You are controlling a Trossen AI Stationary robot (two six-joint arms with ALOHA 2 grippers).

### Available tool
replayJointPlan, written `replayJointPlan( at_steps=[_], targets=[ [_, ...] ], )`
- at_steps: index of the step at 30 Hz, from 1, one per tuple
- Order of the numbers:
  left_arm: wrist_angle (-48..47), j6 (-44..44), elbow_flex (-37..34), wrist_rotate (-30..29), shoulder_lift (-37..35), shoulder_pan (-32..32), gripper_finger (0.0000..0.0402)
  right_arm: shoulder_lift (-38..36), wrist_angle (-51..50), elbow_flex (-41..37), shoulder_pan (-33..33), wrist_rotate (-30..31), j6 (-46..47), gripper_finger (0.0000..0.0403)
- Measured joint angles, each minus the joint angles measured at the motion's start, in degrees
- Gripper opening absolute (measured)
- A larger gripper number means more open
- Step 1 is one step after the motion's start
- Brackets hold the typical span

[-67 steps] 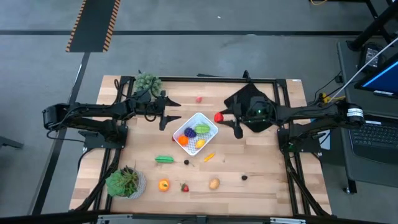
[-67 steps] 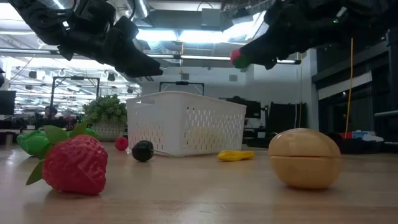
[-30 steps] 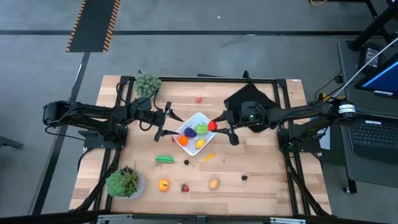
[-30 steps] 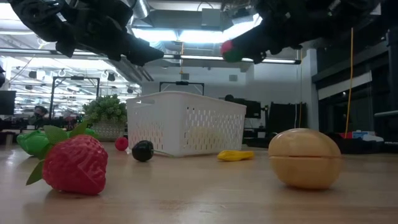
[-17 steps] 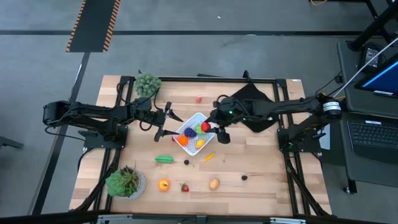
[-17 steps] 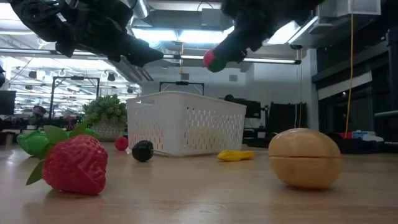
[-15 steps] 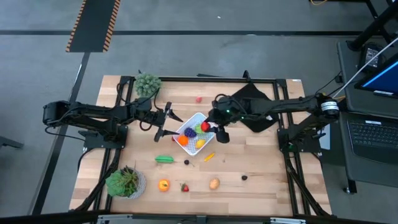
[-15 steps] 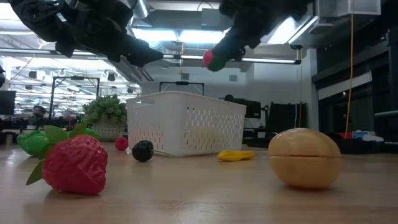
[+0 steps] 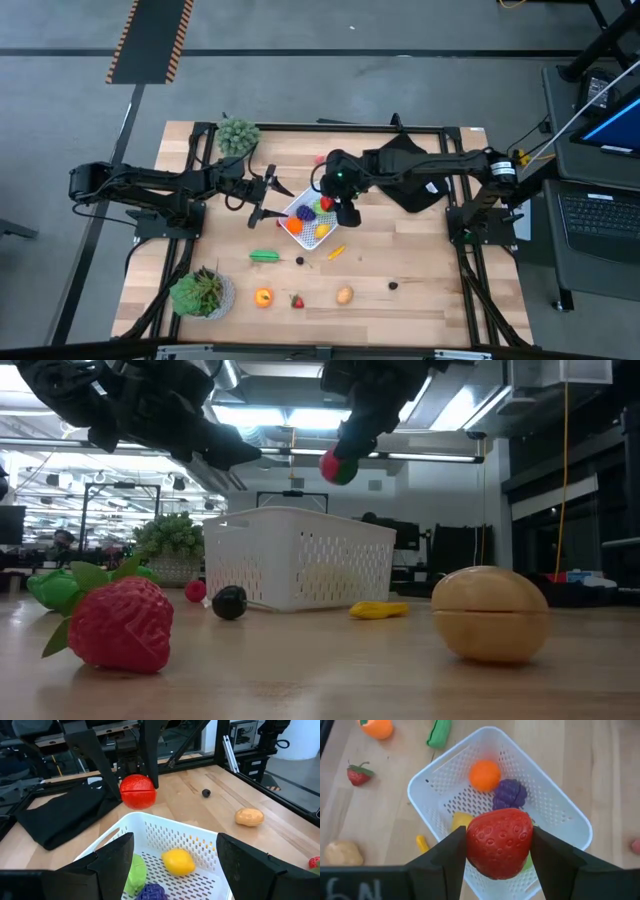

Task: Pick and placing Produce into tupperware
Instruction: Put the top strawberry into the white bin

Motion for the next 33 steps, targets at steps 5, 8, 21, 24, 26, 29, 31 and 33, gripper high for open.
replayJointPlan(
  at_steps=[5,8,21,24,26,29,31,33],
  targets=[
    [-0.4,0.1,0.0,0.0,0.0,0.0,0.0275,0.1,2.4,-1.4,0.0,0.0,0.0,0.0194],
    [-0.5,0.1,0.0,0.0,0.0,0.0,0.0275,0.1,5.2,-3.3,0.0,-0.1,-0.1,0.0192],
    [-0.6,0.2,0.0,0.0,0.0,0.0,0.0275,3.8,19.4,-9.3,0.7,-5.4,0.6,0.019],
    [-0.8,0.2,0.0,0.0,0.0,0.0,0.0275,6.2,20.6,-9.3,0.8,-7.6,0.2,0.019],
    [-1.0,0.2,0.0,0.0,0.0,0.0,0.0275,7.6,21.3,-9.3,0.8,-8.2,0.4,0.019],
    [-1.1,0.2,0.0,0.0,0.0,0.0,0.0275,8.7,22.5,-9.3,0.8,-8.7,0.6,0.019],
    [-1.1,0.3,0.0,0.0,0.0,0.0,0.0275,9.4,23.9,-9.3,0.8,-10.1,0.7,0.019],
    [-1.1,0.3,0.0,0.0,0.0,0.0,0.0275,10.2,25.6,-9.3,0.9,-10.7,1.3,0.019]
  ],
)
